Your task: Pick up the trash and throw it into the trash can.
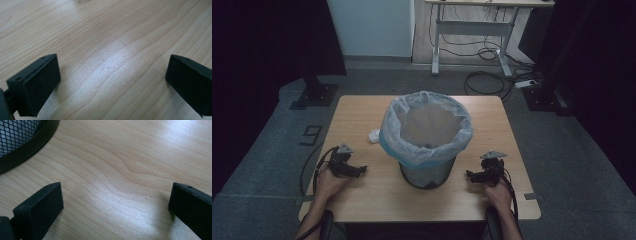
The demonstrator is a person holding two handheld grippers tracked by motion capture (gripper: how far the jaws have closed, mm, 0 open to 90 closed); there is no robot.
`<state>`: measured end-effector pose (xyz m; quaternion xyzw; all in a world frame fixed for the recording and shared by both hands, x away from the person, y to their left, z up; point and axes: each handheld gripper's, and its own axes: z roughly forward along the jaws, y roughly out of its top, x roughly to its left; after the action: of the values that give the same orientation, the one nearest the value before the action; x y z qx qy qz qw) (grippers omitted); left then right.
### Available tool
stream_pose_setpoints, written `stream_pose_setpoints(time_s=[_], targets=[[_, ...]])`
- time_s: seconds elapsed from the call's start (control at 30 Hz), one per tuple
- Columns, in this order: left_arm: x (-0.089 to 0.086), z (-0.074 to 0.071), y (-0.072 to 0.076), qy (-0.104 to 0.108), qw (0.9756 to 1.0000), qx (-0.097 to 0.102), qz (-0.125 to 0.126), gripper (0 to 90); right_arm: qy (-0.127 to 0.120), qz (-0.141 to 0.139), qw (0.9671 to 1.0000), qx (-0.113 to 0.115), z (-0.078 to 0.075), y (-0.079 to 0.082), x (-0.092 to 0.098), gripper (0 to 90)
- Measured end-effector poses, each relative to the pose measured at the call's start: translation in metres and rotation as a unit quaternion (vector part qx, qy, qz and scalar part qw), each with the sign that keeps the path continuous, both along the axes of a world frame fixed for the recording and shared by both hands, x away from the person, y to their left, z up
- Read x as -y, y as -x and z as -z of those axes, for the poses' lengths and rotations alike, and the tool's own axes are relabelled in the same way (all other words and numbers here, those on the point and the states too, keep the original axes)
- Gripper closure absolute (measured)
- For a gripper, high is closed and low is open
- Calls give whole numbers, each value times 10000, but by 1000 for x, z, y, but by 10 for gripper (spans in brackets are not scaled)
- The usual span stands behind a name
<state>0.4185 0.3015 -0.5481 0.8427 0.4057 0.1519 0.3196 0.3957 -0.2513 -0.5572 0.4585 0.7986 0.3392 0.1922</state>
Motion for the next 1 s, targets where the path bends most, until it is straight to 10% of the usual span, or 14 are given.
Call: stream_pose_setpoints(time_s=[1.0], targets=[[10,-15,-18,22,10000,-51,41,3,-7,62,10000,-3,0,1,-1,0]])
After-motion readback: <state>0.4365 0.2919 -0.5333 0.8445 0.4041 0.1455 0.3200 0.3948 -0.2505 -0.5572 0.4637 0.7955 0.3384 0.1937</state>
